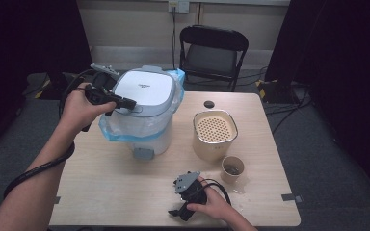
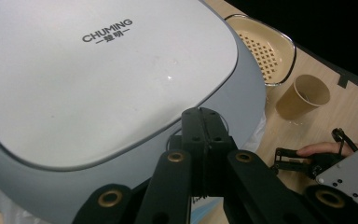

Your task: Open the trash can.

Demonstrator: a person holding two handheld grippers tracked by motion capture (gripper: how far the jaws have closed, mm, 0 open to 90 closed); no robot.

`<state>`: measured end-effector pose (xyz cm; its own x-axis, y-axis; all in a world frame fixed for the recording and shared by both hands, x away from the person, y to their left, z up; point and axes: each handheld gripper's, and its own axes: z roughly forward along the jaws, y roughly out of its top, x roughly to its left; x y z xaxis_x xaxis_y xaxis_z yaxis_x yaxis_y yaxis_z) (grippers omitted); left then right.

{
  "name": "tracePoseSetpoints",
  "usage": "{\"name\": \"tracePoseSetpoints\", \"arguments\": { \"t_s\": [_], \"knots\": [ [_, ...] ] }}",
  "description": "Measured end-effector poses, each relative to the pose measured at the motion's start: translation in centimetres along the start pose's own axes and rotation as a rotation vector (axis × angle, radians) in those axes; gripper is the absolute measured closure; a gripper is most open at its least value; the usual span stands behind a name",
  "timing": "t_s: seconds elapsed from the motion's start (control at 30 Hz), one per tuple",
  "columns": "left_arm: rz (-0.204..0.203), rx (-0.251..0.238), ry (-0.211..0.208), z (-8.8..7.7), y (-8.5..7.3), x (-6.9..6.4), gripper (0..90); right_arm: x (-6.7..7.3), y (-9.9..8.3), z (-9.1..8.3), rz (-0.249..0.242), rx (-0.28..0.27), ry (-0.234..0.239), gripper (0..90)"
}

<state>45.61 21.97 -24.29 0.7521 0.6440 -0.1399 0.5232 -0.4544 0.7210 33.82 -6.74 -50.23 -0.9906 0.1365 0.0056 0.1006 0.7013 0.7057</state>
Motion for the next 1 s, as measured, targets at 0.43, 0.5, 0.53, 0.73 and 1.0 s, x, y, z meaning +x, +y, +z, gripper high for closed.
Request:
{"name": "tracePoseSetpoints", "arguments": {
  "t_s": [0.43, 0.5, 0.53, 0.73, 1.0],
  "knots": [
    [-0.019, -0.031, -0.024, 0.38, -0.16, 0.16, 90.0, 0.0, 0.0, 0.0, 0.0, 0.0, 0.0, 0.0],
    [-0.019, -0.031, -0.026, 0.36, -0.21, 0.2, 90.0, 0.0, 0.0, 0.0, 0.0, 0.0, 0.0, 0.0],
    [-0.02, -0.033, -0.03, 0.37, -0.29, 0.23, 90.0, 0.01, 0.0, 0.0, 0.0, 0.0, 0.0, 0.0],
    [0.003, -0.03, -0.027, 0.39, -0.34, 0.14, 90.0, 0.01, 0.0, 0.0, 0.002, 0.0, 0.0, 0.0],
    [0.008, -0.034, -0.039, 0.45, -0.44, 0.17, 90.0, 0.01, 0.0, 0.0, 0.001, 0.0, 0.0, 0.0]
  ]
}}
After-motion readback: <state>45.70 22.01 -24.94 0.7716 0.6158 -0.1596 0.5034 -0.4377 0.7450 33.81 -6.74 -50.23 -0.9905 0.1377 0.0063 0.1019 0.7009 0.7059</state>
